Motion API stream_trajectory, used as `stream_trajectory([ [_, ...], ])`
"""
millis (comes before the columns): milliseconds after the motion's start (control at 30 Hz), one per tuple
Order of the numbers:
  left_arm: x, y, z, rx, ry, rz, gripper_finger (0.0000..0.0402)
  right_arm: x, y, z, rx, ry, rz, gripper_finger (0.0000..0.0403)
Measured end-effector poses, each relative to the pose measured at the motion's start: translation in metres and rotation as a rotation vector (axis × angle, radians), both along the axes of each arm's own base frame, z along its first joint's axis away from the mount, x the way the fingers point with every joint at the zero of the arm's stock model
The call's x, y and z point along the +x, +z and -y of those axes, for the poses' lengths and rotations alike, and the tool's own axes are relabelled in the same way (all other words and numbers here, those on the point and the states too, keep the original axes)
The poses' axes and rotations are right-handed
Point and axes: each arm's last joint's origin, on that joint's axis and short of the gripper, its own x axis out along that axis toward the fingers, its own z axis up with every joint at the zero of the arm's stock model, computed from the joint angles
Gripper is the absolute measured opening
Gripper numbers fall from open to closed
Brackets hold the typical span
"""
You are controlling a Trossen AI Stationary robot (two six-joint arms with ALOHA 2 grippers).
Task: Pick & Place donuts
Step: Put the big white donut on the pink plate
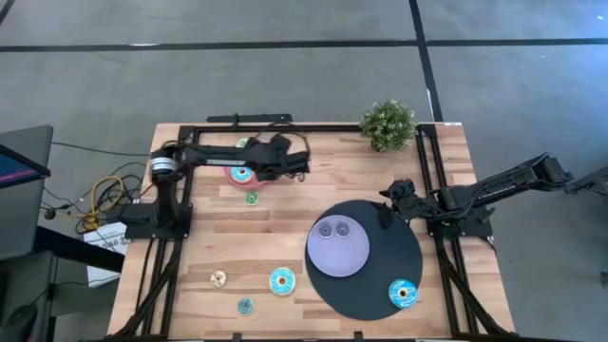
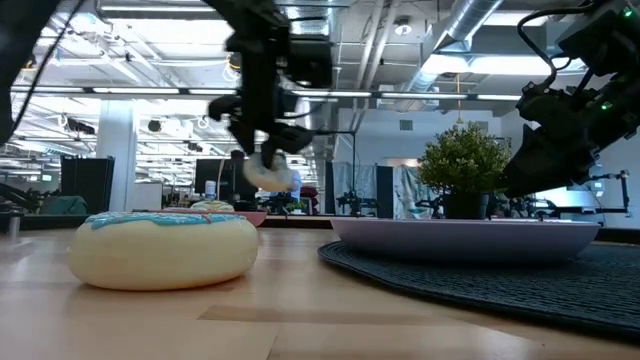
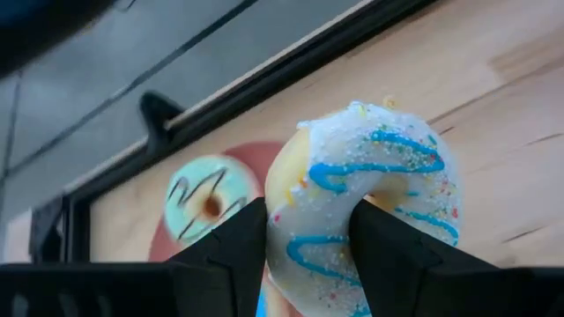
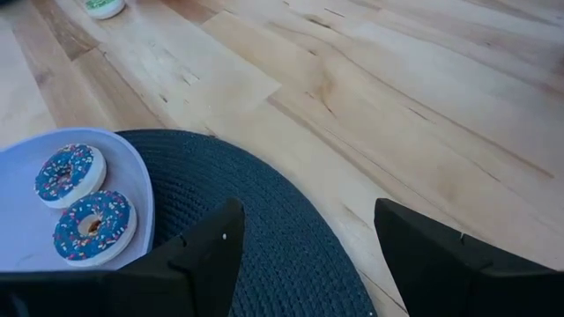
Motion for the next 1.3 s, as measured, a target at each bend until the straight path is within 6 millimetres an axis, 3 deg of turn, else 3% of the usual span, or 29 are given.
stream_trajectory([
  [267, -0.058, -0.009, -0.001, -0.022, 0.072, 0.385, 0.0146, 0.002, 0.002, 0.000, 0.006, 0.000, 0.028, 0.0244],
  [467, -0.080, -0.028, -0.018, -0.123, 0.123, 0.510, 0.0146, 0.003, 0.003, -0.001, 0.009, 0.000, 0.044, 0.0244],
  [767, -0.082, -0.044, -0.033, -0.192, 0.159, 0.477, 0.0146, 0.003, 0.003, -0.001, 0.009, -0.001, 0.044, 0.0244],
  [1300, -0.083, -0.045, -0.033, -0.178, 0.166, 0.464, 0.0146, 0.003, 0.003, -0.001, 0.008, 0.000, 0.044, 0.0244],
])
